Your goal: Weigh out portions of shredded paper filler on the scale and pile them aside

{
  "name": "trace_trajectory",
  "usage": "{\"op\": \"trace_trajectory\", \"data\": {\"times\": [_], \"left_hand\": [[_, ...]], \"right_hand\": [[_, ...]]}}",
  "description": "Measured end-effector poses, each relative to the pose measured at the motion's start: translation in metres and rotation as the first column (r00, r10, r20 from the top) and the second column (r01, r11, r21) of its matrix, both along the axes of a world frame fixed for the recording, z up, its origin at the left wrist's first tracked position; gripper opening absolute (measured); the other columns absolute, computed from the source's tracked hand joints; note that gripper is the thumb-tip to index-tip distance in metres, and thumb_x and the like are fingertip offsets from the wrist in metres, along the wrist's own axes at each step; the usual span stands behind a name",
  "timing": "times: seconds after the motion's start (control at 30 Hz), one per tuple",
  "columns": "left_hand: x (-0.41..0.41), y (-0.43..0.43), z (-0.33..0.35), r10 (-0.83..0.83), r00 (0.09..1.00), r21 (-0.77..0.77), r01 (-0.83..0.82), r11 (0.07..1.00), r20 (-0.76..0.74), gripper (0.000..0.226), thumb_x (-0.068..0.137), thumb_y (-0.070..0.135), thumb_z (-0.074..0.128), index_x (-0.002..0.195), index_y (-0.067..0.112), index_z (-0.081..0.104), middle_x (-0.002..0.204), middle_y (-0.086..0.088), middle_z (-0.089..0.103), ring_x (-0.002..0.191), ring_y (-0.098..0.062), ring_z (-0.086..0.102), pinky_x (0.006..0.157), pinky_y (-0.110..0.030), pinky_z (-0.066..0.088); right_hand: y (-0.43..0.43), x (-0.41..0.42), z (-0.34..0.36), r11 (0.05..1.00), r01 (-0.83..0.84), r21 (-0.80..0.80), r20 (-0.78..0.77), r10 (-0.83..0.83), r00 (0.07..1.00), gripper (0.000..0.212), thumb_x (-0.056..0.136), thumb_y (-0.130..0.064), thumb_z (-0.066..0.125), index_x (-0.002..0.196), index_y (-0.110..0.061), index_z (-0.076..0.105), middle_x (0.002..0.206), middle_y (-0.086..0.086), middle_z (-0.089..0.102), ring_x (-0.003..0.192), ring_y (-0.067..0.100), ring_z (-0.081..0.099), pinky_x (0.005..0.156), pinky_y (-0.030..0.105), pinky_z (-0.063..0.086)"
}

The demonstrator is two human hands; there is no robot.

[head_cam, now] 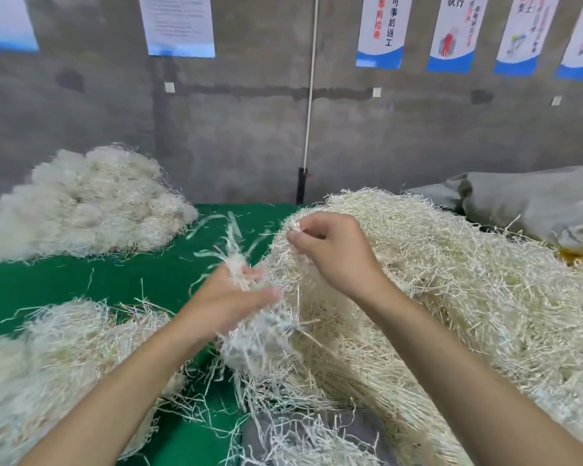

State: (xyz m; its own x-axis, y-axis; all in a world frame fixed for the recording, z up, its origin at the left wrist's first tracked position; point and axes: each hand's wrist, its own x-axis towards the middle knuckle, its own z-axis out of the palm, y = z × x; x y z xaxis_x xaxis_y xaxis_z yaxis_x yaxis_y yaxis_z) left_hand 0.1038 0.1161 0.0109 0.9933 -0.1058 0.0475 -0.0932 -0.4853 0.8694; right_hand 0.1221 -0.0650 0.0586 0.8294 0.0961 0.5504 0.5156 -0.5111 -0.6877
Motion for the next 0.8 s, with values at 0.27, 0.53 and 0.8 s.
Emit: {"op": "trace_trajectory", "data": {"times": [0.27,0.53,0.8], "left_hand": [[0.009,-0.003,-0.034,-0.11,0.928,0.782,0.359,0.509,-0.355,0.077,0.079,0.038,0.076,0.144,0.013,0.042,0.122,0.004,0.064,0.097,-0.012,0.065,0.079,-0.023,0.056],[0.017,0.025,0.007,-0.006,0.963,0.192,-0.047,0.98,0.27,0.041,0.096,0.046,0.04,0.063,0.021,0.044,0.041,0.014,0.034,0.037,-0.005,0.03,0.038,-0.015,0.028],[0.001,0.016,0.028,0.216,0.973,-0.548,-0.135,0.825,0.085,0.026,0.09,0.035,0.042,0.082,0.022,0.063,0.102,0.0,0.07,0.101,-0.015,0.055,0.094,-0.046,0.035]], "right_hand": [[-0.027,0.013,-0.026,0.995,0.086,0.042,-0.117,-0.081,0.99,0.013,0.095,-0.021,0.064,0.086,-0.016,0.072,0.078,0.001,0.071,0.07,0.011,0.065,0.067,0.029,0.054],[-0.049,0.026,-0.068,0.96,0.218,-0.177,-0.088,-0.236,0.968,0.024,0.098,-0.018,0.058,0.12,-0.023,0.066,0.099,-0.012,0.068,0.048,-0.004,0.051,0.045,0.014,0.044],[-0.047,0.013,-0.081,0.86,0.274,-0.43,0.02,-0.294,0.955,0.062,0.09,-0.011,0.057,0.148,-0.022,0.038,0.147,0.002,0.041,0.127,0.013,0.046,0.111,0.034,0.041]]}}
